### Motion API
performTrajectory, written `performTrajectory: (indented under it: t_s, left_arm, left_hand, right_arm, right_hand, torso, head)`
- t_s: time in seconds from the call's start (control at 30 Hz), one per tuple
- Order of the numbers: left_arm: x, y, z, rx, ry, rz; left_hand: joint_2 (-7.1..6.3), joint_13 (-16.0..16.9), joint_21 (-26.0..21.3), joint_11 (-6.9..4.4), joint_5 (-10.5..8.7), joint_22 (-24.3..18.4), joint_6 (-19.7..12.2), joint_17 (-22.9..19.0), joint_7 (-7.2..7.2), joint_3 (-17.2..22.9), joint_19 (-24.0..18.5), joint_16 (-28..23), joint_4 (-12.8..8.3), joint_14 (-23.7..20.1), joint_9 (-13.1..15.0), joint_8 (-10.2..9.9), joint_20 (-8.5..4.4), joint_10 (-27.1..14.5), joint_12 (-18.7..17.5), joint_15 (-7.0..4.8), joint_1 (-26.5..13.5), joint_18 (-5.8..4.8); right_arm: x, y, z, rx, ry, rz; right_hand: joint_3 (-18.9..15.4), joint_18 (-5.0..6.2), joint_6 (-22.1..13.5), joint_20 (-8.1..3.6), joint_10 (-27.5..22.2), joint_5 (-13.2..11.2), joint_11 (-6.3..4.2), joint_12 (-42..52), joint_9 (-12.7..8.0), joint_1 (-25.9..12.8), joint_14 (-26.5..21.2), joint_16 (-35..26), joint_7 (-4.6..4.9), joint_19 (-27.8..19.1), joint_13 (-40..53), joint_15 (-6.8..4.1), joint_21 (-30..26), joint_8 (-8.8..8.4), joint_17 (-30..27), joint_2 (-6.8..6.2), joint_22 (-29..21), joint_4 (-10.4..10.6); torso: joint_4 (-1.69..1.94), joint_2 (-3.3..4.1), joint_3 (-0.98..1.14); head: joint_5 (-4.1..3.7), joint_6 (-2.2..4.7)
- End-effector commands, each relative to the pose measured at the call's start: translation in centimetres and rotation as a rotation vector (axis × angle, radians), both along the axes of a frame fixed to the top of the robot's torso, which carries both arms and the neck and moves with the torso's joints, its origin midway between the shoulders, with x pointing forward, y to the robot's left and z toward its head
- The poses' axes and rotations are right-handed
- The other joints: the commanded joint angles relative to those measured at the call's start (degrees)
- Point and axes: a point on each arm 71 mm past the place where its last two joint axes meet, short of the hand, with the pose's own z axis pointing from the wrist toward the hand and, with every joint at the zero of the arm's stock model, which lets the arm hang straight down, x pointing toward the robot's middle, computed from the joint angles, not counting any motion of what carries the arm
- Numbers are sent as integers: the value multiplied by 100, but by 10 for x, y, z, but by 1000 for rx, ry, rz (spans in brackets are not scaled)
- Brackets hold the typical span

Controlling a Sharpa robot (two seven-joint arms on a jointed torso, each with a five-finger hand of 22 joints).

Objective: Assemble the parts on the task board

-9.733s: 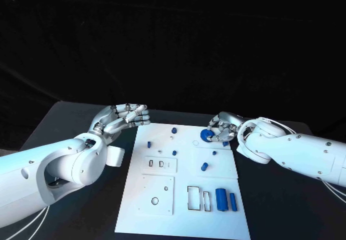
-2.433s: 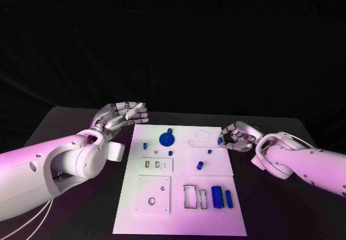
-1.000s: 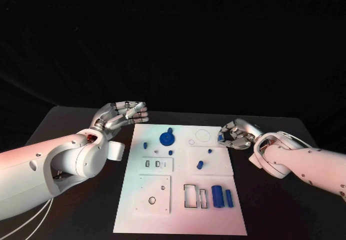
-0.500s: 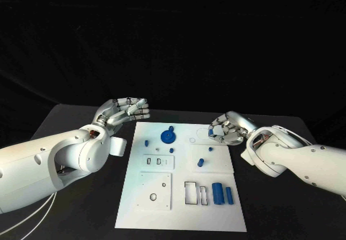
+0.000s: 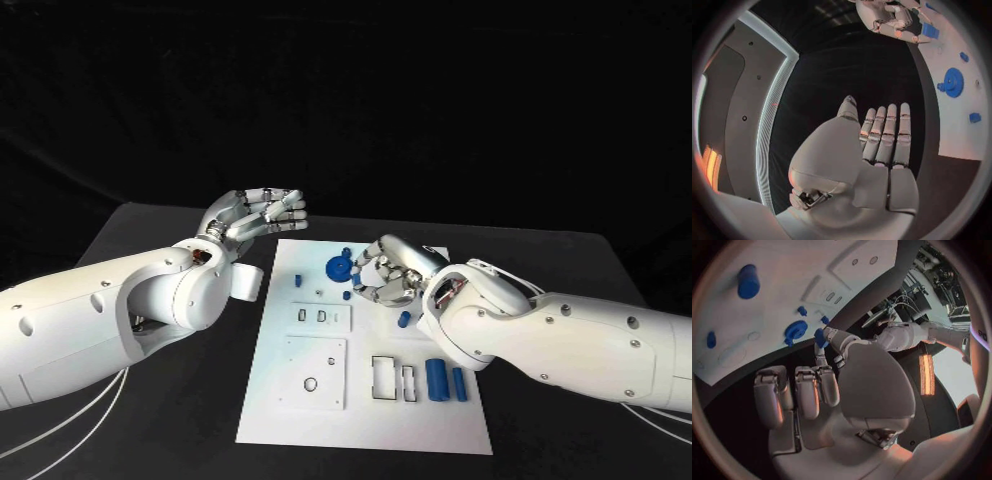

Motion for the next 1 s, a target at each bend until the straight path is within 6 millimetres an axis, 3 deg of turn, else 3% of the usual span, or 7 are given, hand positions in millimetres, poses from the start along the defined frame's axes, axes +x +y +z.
performTrajectory:
  t_s: [0.03, 0.17, 0.43, 0.6, 1.0]
  left_arm:
    - [0, -3, 0, -8, 4, -23]
    - [1, -4, -1, -7, 6, -23]
    - [1, -6, -1, -8, 8, -27]
    - [1, -7, -1, -8, 9, -29]
    - [0, -7, -1, -10, 11, -34]
  left_hand:
    - [22, 7, -15, -8, -22, -6, 8, 5, 135, -37, 29, -24, 5, 8, 9, -12, -7, 16, 2, -22, 21, 56]
    - [24, 8, -14, -10, -21, -7, 15, 9, 132, -40, 32, -22, 5, 15, 12, -8, -8, 24, 6, -24, 24, 56]
    - [24, 8, -14, -10, -21, -7, 15, 9, 132, -40, 32, -22, 5, 15, 12, -8, -8, 24, 6, -24, 24, 56]
    - [27, 8, -14, -12, -18, -8, 21, 13, 130, -44, 35, -22, 6, 20, 15, -5, -8, 32, 7, -25, 29, 57]
    - [27, 8, -14, -12, -18, -8, 21, 13, 130, -44, 35, -22, 6, 20, 15, -5, -8, 32, 7, -25, 29, 57]
  right_arm:
    - [-2, 7, -7, -48, -21, -15]
    - [-7, 19, -14, -55, -13, 4]
    - [-14, 38, -31, -76, 10, 30]
    - [-18, 47, -41, -85, 18, 37]
    - [-16, 52, -50, -119, 4, 35]
  right_hand:
    - [11, -38, 31, -39, 75, 32, -35, -41, 95, -57, 596, 35, -11, 610, 858, -28, 25, 41, 1510, 2, 1506, -9]
    - [9, -38, 28, -39, 71, 35, -35, -47, 98, -77, 596, 35, -10, 610, 852, -28, 25, 40, 1510, -7, 1506, -11]
    - [0, -38, 29, -41, 77, 28, -36, -43, 106, -147, 596, 35, -13, 610, 857, -29, 25, 44, 1510, -32, 1506, -8]
    - [-7, -38, 30, -42, 81, 18, -38, -41, 111, -195, 596, 35, -16, 610, 860, -31, 25, 46, 1510, -49, 1506, -4]
    - [-20, -38, 26, -45, 75, -10, -42, -50, 118, -271, 596, 35, -20, 610, 850, -34, 25, 46, 1510, -84, 1506, 1]
  torso:
    - [5, -21, -18]
    - [-12, -21, -16]
    - [12, -8, -16]
    - [7, -8, -13]
    - [10, -10, -11]
  head:
    - [18, -16]
    - [38, -18]
    - [26, -35]
    - [45, -53]
    - [47, -105]
